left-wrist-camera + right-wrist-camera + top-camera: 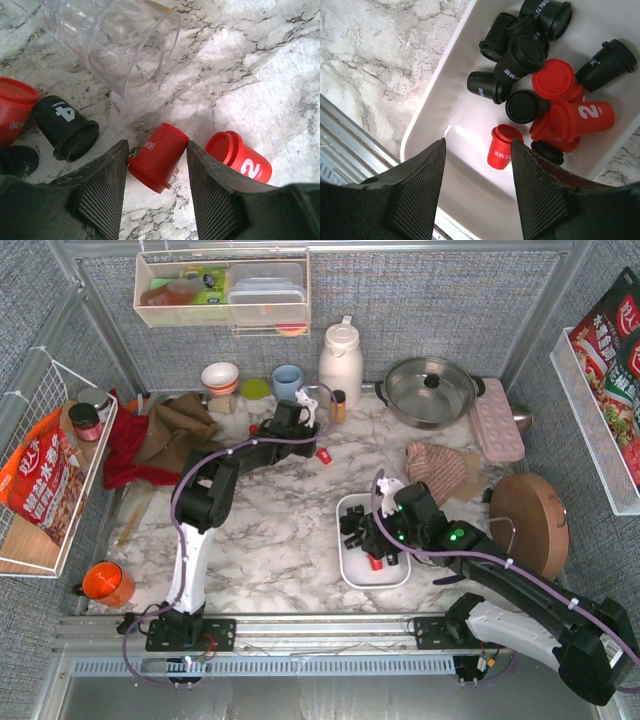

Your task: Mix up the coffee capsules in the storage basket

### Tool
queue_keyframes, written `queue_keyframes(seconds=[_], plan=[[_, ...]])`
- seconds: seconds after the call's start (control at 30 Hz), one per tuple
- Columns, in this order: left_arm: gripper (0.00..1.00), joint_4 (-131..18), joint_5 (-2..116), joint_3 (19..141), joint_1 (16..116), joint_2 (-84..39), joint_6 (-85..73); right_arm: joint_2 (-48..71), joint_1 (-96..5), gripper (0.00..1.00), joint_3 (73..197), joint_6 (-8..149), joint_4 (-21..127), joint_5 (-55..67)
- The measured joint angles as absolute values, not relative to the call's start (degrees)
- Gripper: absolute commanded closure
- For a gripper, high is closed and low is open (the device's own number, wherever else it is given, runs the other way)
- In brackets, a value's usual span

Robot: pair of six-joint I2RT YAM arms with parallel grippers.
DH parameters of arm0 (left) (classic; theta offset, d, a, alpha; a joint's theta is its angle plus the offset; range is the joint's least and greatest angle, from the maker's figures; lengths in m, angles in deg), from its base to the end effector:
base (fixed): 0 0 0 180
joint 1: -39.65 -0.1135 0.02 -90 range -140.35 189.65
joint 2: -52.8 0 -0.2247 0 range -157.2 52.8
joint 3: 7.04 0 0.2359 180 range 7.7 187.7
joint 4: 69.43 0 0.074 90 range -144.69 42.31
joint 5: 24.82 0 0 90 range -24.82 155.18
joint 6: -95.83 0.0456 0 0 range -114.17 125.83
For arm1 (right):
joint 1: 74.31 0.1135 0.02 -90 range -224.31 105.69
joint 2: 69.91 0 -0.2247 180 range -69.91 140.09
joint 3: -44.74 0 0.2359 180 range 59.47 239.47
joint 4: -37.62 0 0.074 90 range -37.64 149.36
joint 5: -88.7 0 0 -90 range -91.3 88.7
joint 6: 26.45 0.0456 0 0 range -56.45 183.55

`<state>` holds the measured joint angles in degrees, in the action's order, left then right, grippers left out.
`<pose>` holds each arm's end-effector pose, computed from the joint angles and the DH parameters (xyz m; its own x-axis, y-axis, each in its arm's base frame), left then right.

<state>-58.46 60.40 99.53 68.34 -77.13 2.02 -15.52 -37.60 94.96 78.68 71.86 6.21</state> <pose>0.4187 -0.2335 0.1249 -0.5294 0.2142 -0.8209 0.5047 0.8573 -0.1018 0.1711 0.1350 0.2050 -0.6569 -0.1670 -0.7352 -0.5214 0.8051 0.2829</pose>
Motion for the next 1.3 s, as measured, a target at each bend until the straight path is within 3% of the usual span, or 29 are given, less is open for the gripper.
queue_keyframes(seconds=[0.43,0.53,0.63,0.93,1.1,1.3], plan=[[0.43,-55.4,58.6,99.8,68.3,-76.7,4.5,-15.3,-37.6,0.41,95.0,79.3,71.4,6.4],[0.56,-54.4,57.9,100.1,68.3,-76.7,5.4,-15.5,-37.6,0.41,95.0,79.3,71.4,6.5],[0.63,-54.1,57.3,100.1,68.3,-76.6,5.8,-15.5,-37.6,0.41,95.0,79.3,71.4,6.5],[0.65,-52.9,55.7,95.4,68.3,-71.6,6.0,-16.0,-37.6,0.41,96.1,79.8,71.4,6.4],[0.65,-57.8,51.5,87.1,68.3,-63.3,6.4,-16.3,-37.6,0.41,98.0,80.0,71.4,5.1],[0.66,-79.5,39.9,64.0,68.7,-46.4,8.5,-17.7,-37.6,0.38,100.8,81.5,69.7,3.1]])
